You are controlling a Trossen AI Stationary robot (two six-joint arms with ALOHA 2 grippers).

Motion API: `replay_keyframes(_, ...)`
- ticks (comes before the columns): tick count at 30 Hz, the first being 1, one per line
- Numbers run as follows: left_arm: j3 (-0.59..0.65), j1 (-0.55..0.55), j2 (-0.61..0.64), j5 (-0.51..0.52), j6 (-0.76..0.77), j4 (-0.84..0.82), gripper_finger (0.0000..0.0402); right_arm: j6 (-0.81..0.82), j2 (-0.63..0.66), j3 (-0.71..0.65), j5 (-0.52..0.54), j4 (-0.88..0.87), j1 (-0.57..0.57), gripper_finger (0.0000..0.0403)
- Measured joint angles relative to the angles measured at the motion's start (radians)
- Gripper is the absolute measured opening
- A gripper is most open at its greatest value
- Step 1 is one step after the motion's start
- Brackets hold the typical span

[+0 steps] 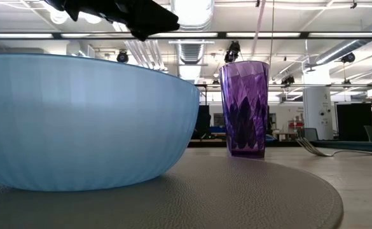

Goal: Pick & Place Utensil
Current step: Put the pink straw into the purple cup

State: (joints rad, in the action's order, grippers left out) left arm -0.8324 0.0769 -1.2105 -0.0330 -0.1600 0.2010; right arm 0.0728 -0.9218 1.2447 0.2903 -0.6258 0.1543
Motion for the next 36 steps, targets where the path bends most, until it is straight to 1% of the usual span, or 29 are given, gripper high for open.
replay_keyframes(5, 0.002, 0.000, 0.048, 0.000, -0.001, -0.057, 0.0165, 0.058, -0.003, -0.059, 0.000, 0.037, 0.000, 0.0008)
replay_keyframes(11, 0.002, 0.000, 0.091, 0.001, -0.001, -0.083, 0.0165, 0.110, -0.008, -0.143, -0.002, 0.101, -0.011, 0.0008)
replay_keyframes(15, 0.002, 0.000, 0.112, 0.001, -0.001, -0.100, 0.0165, 0.177, -0.002, -0.217, 0.025, 0.165, -0.022, 0.0008)
replay_keyframes(21, 0.002, 0.000, 0.127, 0.001, 0.001, -0.140, 0.0165, 0.243, 0.006, -0.311, 0.028, 0.262, -0.046, 0.0008)
replay_keyframes(24, 0.002, 0.000, 0.128, 0.001, 0.001, -0.145, 0.0165, 0.281, 0.004, -0.355, 0.046, 0.301, -0.053, 0.0008)
replay_keyframes(29, 0.002, 0.000, 0.128, 0.001, 0.002, -0.156, 0.0165, 0.327, 0.005, -0.398, 0.050, 0.322, -0.055, 0.0008)
replay_keyframes(36, 0.002, 0.000, 0.128, 0.001, 0.002, -0.159, 0.0165, 0.390, 0.003, -0.422, 0.053, 0.322, -0.056, 0.0008)
